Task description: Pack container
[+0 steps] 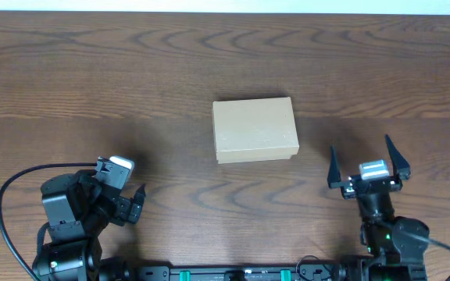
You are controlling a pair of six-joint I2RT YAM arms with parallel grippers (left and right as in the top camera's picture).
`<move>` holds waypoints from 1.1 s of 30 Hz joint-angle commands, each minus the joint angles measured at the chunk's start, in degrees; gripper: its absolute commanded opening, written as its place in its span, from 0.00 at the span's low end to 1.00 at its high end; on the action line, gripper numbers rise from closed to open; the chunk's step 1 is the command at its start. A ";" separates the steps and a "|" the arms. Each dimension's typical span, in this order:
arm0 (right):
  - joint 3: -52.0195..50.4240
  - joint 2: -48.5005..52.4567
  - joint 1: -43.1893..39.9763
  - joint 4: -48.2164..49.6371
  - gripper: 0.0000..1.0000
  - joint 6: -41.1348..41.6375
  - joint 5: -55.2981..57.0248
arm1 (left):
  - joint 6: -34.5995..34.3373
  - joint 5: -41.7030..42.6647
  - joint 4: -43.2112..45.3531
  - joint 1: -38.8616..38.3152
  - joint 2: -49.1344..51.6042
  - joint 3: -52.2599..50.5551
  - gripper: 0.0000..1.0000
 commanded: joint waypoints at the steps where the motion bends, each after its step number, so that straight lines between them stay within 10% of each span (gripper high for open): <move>1: -4.07 -2.58 -0.04 2.82 0.99 -0.90 1.60 | 0.00 -0.61 -0.04 -0.11 -0.22 -0.20 0.96; 33: -11.67 -6.54 0.02 -6.08 0.99 3.89 4.96 | 0.00 -0.63 -0.04 -0.11 -0.22 -0.20 0.96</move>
